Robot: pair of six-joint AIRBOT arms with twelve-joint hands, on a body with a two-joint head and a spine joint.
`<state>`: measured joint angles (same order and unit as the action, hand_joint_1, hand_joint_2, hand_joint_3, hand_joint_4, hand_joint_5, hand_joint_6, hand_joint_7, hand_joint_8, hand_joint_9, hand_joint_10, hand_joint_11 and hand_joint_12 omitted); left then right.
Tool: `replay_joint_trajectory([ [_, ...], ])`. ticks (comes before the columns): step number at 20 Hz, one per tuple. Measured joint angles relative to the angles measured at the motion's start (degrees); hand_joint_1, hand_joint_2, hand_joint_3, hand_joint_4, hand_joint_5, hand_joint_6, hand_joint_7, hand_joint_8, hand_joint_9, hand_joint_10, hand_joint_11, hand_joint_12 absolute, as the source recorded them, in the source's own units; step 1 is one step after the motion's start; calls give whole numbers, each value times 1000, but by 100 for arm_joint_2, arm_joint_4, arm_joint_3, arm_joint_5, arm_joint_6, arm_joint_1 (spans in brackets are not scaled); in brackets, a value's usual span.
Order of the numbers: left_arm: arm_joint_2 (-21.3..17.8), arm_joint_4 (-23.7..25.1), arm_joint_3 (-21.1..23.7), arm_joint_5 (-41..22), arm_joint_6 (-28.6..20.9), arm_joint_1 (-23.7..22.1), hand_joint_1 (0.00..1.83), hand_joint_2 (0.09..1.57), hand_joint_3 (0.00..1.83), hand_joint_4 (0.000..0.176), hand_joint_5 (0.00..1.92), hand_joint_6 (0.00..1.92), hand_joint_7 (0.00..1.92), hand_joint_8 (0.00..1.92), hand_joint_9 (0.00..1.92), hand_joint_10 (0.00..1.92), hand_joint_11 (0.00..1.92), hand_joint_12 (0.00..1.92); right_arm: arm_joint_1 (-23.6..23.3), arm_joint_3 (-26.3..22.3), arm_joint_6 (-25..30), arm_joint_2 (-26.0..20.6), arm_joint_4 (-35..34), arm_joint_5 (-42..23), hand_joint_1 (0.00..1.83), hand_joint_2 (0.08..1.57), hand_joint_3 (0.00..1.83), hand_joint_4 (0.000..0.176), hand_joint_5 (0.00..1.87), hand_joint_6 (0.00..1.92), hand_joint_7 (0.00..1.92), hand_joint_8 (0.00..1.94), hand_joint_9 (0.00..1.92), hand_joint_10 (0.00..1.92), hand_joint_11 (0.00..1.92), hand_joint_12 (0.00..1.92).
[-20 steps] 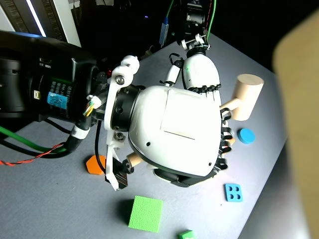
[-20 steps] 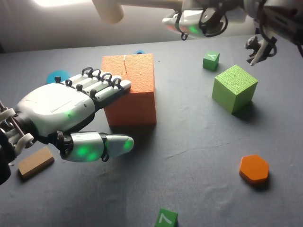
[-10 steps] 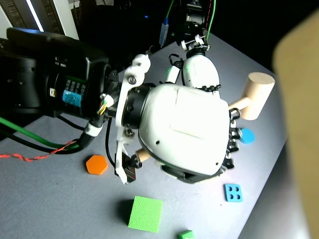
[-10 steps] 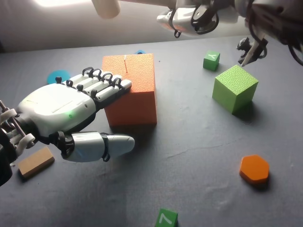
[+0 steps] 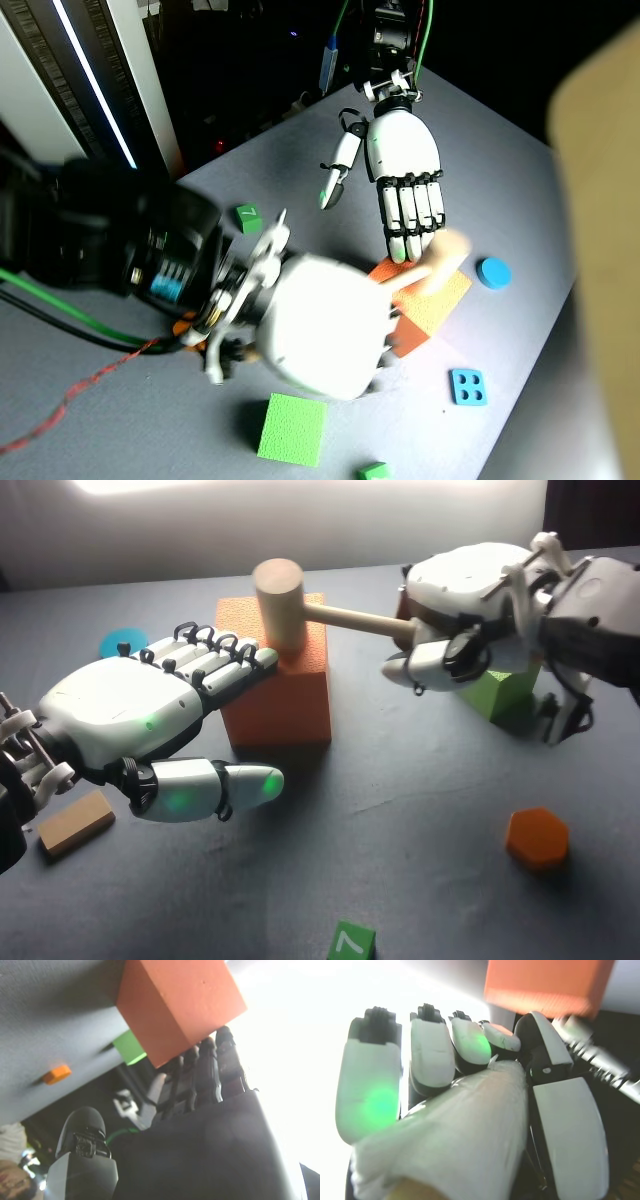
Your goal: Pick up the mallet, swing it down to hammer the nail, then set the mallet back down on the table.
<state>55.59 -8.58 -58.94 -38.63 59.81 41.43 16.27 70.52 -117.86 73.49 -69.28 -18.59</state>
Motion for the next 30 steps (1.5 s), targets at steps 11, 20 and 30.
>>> replay_joint_trajectory([
  [11, 0, 2, 2, 0, 0, -2, 0, 1201, 2, 0, 61, 2, 60, 3, 54, 1, 24, 34, -682, -136, -155, -378, 26, 225, 686, 1425, 1, 0, 1121, 1921, 1409, 1941, 1585, 1921, 1791, 1921],
  [20, 0, 2, 2, 7, 0, -31, 0, 1197, 0, 0, 64, 5, 54, 4, 57, 3, 32, 43, -675, -756, -592, -970, 79, 485, 676, 1430, 1, 0, 1116, 1921, 1401, 1941, 1581, 1921, 1792, 1921],
  [30, 2, 0, 0, 7, 2, -46, 0, 1205, 2, 0, 61, 4, 63, 3, 61, 2, 29, 51, 160, -1556, -485, -1338, 1989, 605, 667, 1432, 0, 0, 1124, 1921, 1398, 1941, 1569, 1921, 1777, 1921],
])
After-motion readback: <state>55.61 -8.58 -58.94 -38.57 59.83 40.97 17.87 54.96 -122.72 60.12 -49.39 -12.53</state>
